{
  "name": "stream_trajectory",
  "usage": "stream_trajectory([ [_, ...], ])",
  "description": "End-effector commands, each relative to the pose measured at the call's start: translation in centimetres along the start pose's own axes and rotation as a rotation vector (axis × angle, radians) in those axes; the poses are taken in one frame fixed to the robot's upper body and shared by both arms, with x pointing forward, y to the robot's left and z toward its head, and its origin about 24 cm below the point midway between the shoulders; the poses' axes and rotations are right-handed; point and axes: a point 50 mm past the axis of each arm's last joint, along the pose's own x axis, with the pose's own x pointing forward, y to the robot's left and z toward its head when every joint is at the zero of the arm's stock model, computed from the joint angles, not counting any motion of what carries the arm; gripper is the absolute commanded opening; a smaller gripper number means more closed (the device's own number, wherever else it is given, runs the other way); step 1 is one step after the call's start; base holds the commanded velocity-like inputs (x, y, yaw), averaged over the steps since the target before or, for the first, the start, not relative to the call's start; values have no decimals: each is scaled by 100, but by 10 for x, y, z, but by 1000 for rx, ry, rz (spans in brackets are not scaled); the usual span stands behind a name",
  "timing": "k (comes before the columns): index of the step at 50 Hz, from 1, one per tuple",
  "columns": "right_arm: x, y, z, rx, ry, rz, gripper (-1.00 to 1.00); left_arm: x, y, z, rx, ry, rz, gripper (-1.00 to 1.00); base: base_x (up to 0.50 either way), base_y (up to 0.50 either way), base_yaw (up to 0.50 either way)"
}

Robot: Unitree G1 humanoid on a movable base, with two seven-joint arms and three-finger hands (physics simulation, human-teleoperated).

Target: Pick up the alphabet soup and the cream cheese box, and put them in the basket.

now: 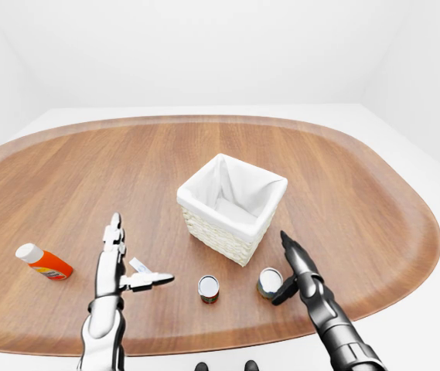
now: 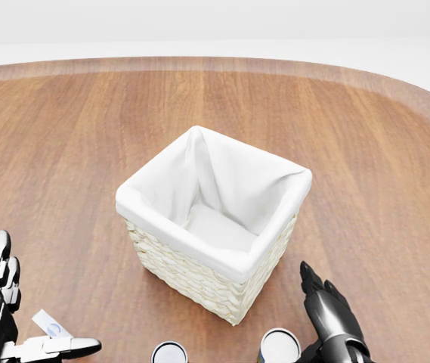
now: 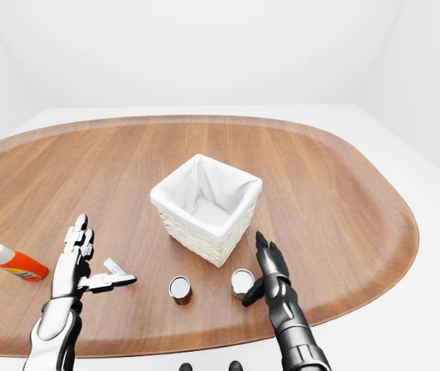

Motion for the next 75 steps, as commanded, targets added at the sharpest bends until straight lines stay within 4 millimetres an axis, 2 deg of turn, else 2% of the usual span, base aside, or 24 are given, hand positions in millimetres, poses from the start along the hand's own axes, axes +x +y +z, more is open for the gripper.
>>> stream_trajectory([
  [1,2,17,-18,-31,104,30,100,1,1,0,-15,2,1,100,0,0,0],
  [13,-1,22,-22,-61,118,54,100,4,0,3,-26,6,-4,100,0,0,0],
  [27,-1,35,-9,-117,77,105,100,12,-2,9,-78,7,-34,100,0,0,0],
  [33,-3,41,-17,-129,109,115,100,14,2,11,-101,3,-29,100,0,0,0],
  [45,-1,48,-17,-134,130,130,100,14,4,8,-109,4,-24,100,0,0,0],
  [54,-3,51,-16,-144,119,144,63,14,4,9,-112,4,-22,100,0,0,0],
  [62,-3,51,-15,-144,114,149,59,14,5,10,-120,6,-20,100,0,0,0],
  [71,-5,52,-14,-123,107,168,43,13,6,10,-127,7,-20,100,0,0,0],
  [73,-5,51,-14,-123,104,166,29,13,6,10,-128,8,-20,100,1,0,0],
  [74,-5,51,-15,-123,107,167,13,13,6,10,-129,8,-21,100,1,0,1],
  [75,-5,51,-15,-124,108,167,10,13,6,10,-129,8,-21,100,0,0,0],
])
